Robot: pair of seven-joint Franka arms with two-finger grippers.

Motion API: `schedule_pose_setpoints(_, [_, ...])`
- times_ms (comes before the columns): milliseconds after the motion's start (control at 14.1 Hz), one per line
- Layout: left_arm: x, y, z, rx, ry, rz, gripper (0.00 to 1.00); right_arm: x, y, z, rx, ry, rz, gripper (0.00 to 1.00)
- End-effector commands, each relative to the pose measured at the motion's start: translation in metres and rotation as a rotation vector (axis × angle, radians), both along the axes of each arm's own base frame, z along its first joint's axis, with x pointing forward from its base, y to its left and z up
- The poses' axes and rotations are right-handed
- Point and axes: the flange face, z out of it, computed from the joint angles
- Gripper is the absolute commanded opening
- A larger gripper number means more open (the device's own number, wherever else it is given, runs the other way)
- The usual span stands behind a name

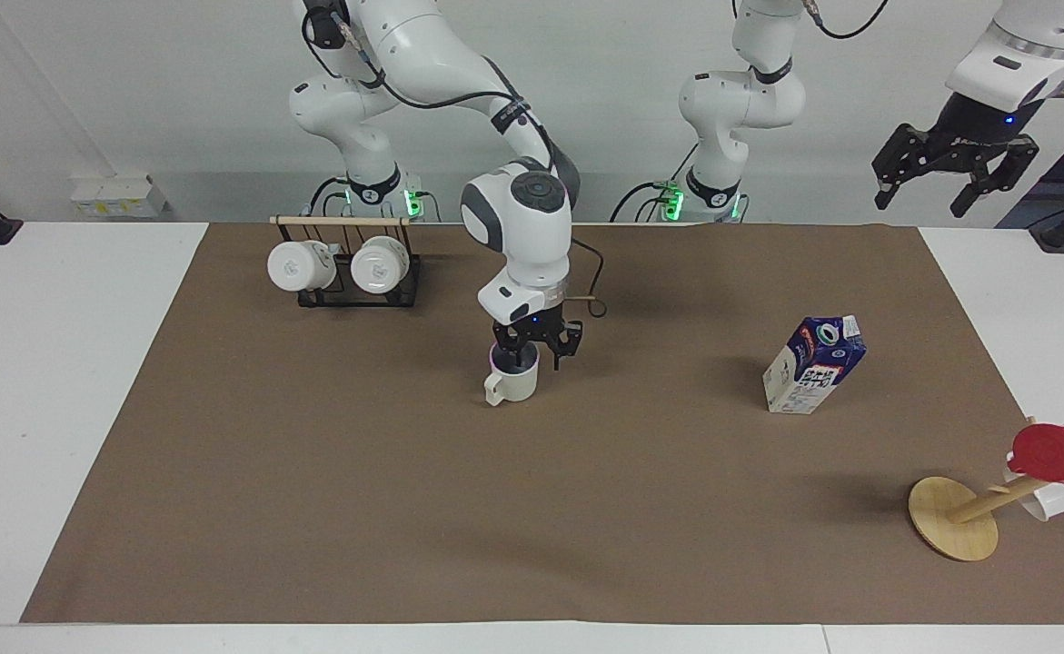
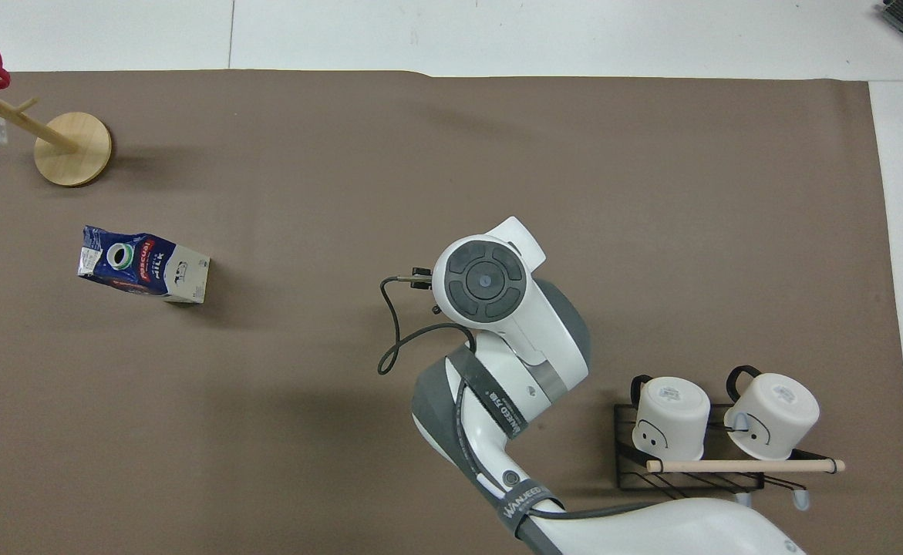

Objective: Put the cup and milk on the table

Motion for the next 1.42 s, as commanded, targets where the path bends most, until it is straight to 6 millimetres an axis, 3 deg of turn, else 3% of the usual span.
schedule_pose_setpoints(0, [-0.003,-0.001,-0.001,0.007,-0.021,0.006,1.00,-0.004,-0.025,0.060,0.030,-0.030,-0.040,1.00])
schedule_pose_setpoints(213, [-0.001,-0.001,-0.010,0.009,-0.007,0.003,1.00,-0.004,-0.064,0.105,0.021,-0.022,-0.076,1.00])
schedule_pose_setpoints(567, [0.007,-0.002,-0.042,0.009,0.008,0.004,1.00,0.003,-0.142,0.146,-0.013,0.010,-0.088,1.00])
schedule_pose_setpoints(850, [0.023,-0.003,-0.105,0.010,-0.006,0.005,1.00,0.008,-0.232,0.175,-0.036,0.044,-0.044,1.00])
schedule_pose_setpoints(1346, [0.040,-0.006,-0.171,0.015,0.000,0.005,1.00,-0.007,-0.355,0.200,-0.028,0.120,-0.022,1.00])
